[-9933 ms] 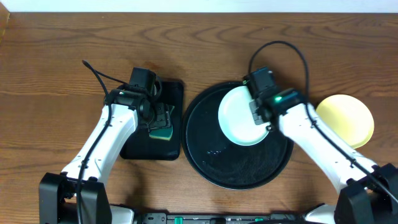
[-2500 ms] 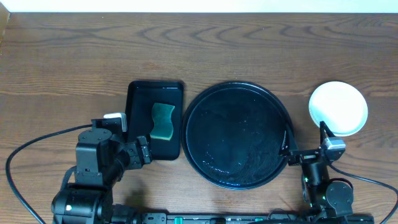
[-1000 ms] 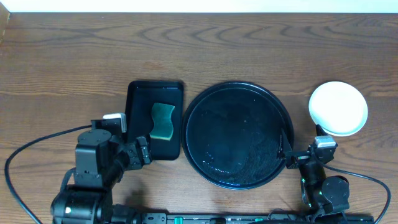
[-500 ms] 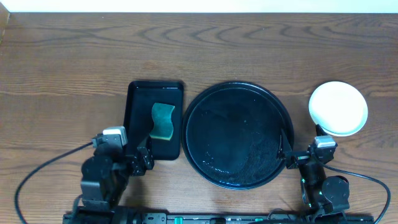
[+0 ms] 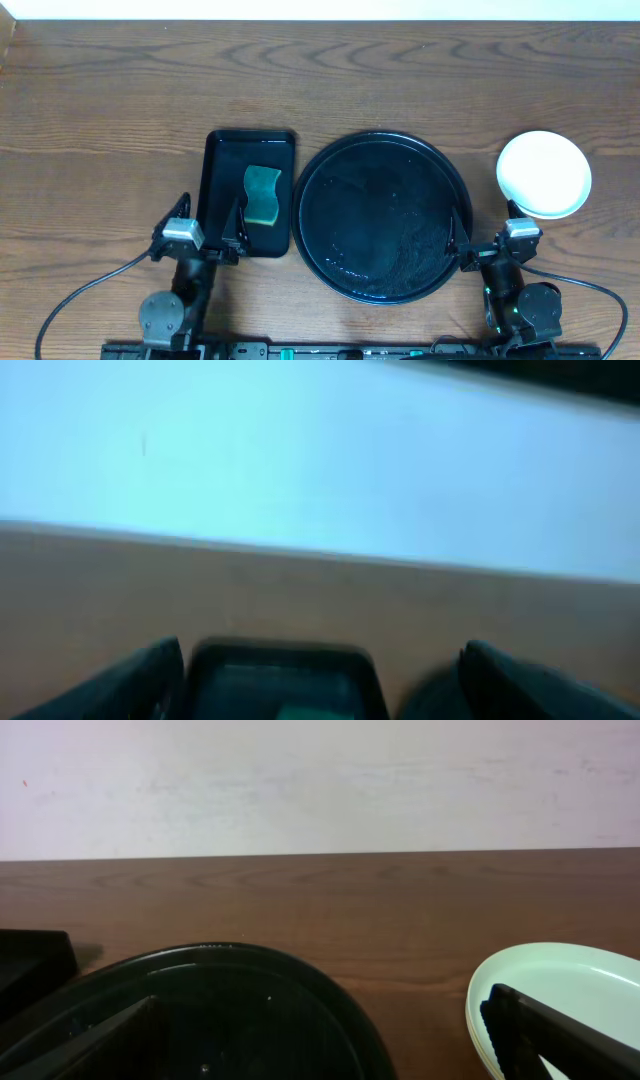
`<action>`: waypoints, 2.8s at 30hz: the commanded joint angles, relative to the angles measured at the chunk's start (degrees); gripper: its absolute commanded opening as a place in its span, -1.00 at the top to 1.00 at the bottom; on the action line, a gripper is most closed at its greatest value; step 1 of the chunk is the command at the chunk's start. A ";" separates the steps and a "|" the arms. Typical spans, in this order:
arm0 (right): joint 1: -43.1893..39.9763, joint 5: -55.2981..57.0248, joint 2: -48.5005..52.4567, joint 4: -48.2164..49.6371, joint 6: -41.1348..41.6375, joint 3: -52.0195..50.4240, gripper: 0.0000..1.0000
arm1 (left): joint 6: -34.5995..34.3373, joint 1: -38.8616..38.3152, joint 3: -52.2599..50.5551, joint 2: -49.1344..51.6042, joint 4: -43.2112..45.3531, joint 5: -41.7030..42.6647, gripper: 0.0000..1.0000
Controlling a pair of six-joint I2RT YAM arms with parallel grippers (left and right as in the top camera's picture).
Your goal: Clean dirty plates on tray and stack at the side
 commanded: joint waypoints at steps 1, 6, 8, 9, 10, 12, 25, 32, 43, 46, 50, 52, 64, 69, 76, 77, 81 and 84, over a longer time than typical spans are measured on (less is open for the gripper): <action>-1.05 -0.02 -0.37 -0.20 -0.74 -0.11 -0.99 | 7.23 0.20 -2.25 -0.57 4.87 -0.22 -0.77; -1.05 -0.02 -0.37 -0.20 -0.74 -0.11 -0.99 | 10.21 0.20 -4.90 -0.57 4.28 -0.26 -0.77; -1.05 -0.02 -0.37 -0.20 -0.74 -0.11 -0.99 | 10.45 0.20 -4.90 -0.57 0.44 -0.26 -0.77; -1.05 -0.02 -0.37 -0.20 -0.76 -0.09 -0.99 | 11.10 0.20 -4.90 -0.57 -1.05 -0.26 -0.77; -1.05 -0.02 -0.37 -0.20 -0.74 -0.11 -0.98 | 11.28 0.20 -4.90 -0.57 -2.29 -0.28 -0.77; -1.05 -0.02 -0.37 -0.20 -0.74 -0.09 -0.98 | 11.47 0.20 -4.90 -0.57 -4.90 -0.70 -0.77; -1.05 -0.02 -0.37 -0.20 -0.74 -0.11 -0.99 | 10.99 0.20 -4.90 -0.59 -8.87 -0.70 -0.77; -1.05 -0.02 -0.37 -0.20 -0.74 -0.11 -0.99 | 10.99 0.20 -4.87 -0.44 -8.87 -0.70 -0.77; -1.05 -0.02 -0.37 -0.20 -0.74 -0.09 -0.99 | 10.99 0.20 -4.87 -0.44 -8.87 -0.70 -0.77; -1.05 -0.02 -0.37 -0.20 -0.74 -0.09 -0.99 | 10.99 0.20 -4.87 -0.44 -8.87 -0.70 -0.77; -1.05 -0.02 -0.37 -0.20 -0.74 -0.09 -0.98 | 10.99 0.20 -4.87 -0.44 -8.87 -0.70 -0.77; -1.05 -0.02 -0.37 -0.20 -0.74 -0.09 -0.99 | 10.99 0.20 -4.87 -0.44 -8.87 -0.70 -0.77; -1.05 -0.02 -0.37 -0.20 -0.74 -0.11 -0.98 | 10.99 0.20 -4.87 -0.44 -8.87 -0.70 -0.77; -1.05 -0.02 -0.37 -0.20 -0.74 -0.11 -0.99 | 10.99 0.20 -4.87 -0.44 -8.87 -0.70 -0.77; -1.05 -0.02 -0.37 -0.20 -0.74 -0.11 -0.98 | 10.99 0.20 -4.87 -0.44 -8.87 -0.70 -0.77; -1.05 -0.02 -0.37 -0.20 -0.74 -0.09 -0.99 | 10.99 0.20 -4.87 -0.44 -8.87 -0.70 -0.77; -1.05 -0.02 -0.37 -0.20 -0.74 -0.09 -0.99 | 10.99 0.20 -4.87 -0.44 -8.87 -0.70 -0.77; -1.05 -0.02 -0.37 -0.20 -0.74 -0.11 -0.99 | 10.99 0.20 -4.87 -0.44 -8.87 -0.70 -0.77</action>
